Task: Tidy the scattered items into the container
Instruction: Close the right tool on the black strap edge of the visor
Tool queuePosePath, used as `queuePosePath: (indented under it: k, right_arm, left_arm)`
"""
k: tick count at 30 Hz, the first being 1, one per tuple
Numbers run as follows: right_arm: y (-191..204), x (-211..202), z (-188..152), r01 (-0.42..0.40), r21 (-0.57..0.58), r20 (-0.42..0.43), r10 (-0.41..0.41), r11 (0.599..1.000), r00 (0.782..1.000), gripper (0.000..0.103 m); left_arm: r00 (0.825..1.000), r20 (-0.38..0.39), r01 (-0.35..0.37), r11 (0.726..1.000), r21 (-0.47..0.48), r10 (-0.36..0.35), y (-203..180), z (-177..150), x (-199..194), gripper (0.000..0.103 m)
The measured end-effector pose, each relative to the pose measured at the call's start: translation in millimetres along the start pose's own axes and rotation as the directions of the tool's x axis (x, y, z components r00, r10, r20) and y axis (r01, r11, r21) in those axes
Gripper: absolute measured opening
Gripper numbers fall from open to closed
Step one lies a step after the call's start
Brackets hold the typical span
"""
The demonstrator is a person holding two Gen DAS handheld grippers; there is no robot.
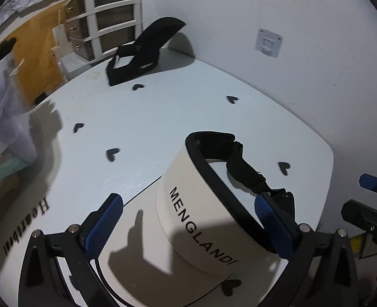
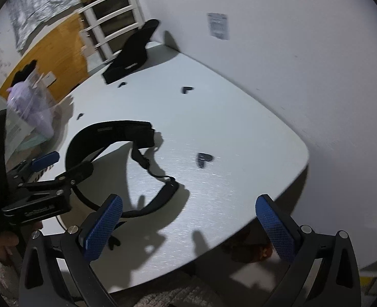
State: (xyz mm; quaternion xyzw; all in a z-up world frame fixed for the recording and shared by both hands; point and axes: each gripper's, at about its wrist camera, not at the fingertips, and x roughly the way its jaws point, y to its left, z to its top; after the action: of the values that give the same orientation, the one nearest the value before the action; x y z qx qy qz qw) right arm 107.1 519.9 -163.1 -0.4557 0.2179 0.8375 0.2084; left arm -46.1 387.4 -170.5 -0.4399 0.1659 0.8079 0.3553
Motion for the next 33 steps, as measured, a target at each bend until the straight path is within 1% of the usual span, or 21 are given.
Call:
queuePosePath:
  k: [4, 6, 13, 17, 18, 22, 25, 27, 28, 29, 31, 33]
  right_arm:
    - [19.4, 3.3, 3.6, -0.031, -0.053, -0.002, 0.031, 0.998, 1.000, 0.103]
    - [28.2, 4.7, 5.2, -0.033, -0.075, -0.001, 0.033, 0.997, 0.999, 0.103]
    - [62.9, 12.0, 15.0, -0.088, -0.133, -0.033, 0.084, 0.987, 0.996, 0.103]
    - [81.4, 18.4, 22.9, -0.163, -0.115, -0.069, 0.155, 0.980, 0.985, 0.103]
    - [87.7, 21.4, 25.9, -0.194, -0.105, -0.082, 0.186, 0.975, 0.979, 0.103]
    - [115.1, 31.6, 35.5, -0.307, -0.075, -0.129, 0.296, 0.949, 0.946, 0.103]
    - [149.8, 37.9, 38.9, -0.373, -0.103, -0.161, 0.354, 0.922, 0.921, 0.103]
    - [172.8, 42.8, 38.8, -0.413, -0.126, -0.196, 0.386, 0.902, 0.901, 0.102]
    - [184.7, 49.2, 37.1, -0.435, -0.115, -0.231, 0.402, 0.893, 0.886, 0.096]
    - [196.5, 55.8, 35.3, -0.456, -0.102, -0.266, 0.417, 0.884, 0.869, 0.084]
    - [220.2, 69.1, 31.8, -0.496, -0.073, -0.334, 0.447, 0.865, 0.830, 0.073]
    - [239.3, 82.0, 24.3, -0.535, -0.024, -0.390, 0.485, 0.845, 0.783, 0.067]
  left_arm:
    - [0.999, 0.007, -0.034, 0.999, -0.020, 0.034, 13.2, -7.2, -4.6, 0.103]
    - [0.999, 0.007, -0.050, 0.998, -0.041, 0.050, 23.7, -11.3, -7.2, 0.103]
    - [0.994, 0.002, -0.110, 0.984, -0.137, 0.112, 70.5, -33.0, -20.8, 0.103]
    - [0.989, -0.010, -0.148, 0.970, -0.192, 0.149, 98.5, -46.7, -29.0, 0.103]
    - [0.987, -0.015, -0.160, 0.966, -0.204, 0.160, 105.3, -50.6, -30.9, 0.103]
    - [0.979, -0.040, -0.205, 0.945, -0.253, 0.201, 133.2, -67.5, -38.4, 0.103]
    - [0.972, -0.068, -0.236, 0.923, -0.305, 0.227, 157.8, -85.5, -43.8, 0.103]
    - [0.967, -0.087, -0.255, 0.913, -0.319, 0.240, 167.9, -96.7, -46.7, 0.103]
    - [0.965, -0.097, -0.263, 0.909, -0.324, 0.245, 172.8, -102.9, -48.0, 0.103]
    - [0.962, -0.107, -0.271, 0.905, -0.328, 0.250, 177.7, -109.1, -49.3, 0.103]
    - [0.957, -0.127, -0.288, 0.897, -0.335, 0.260, 187.5, -121.5, -51.9, 0.103]
    - [0.954, -0.142, -0.297, 0.890, -0.347, 0.263, 196.3, -134.1, -55.3, 0.103]
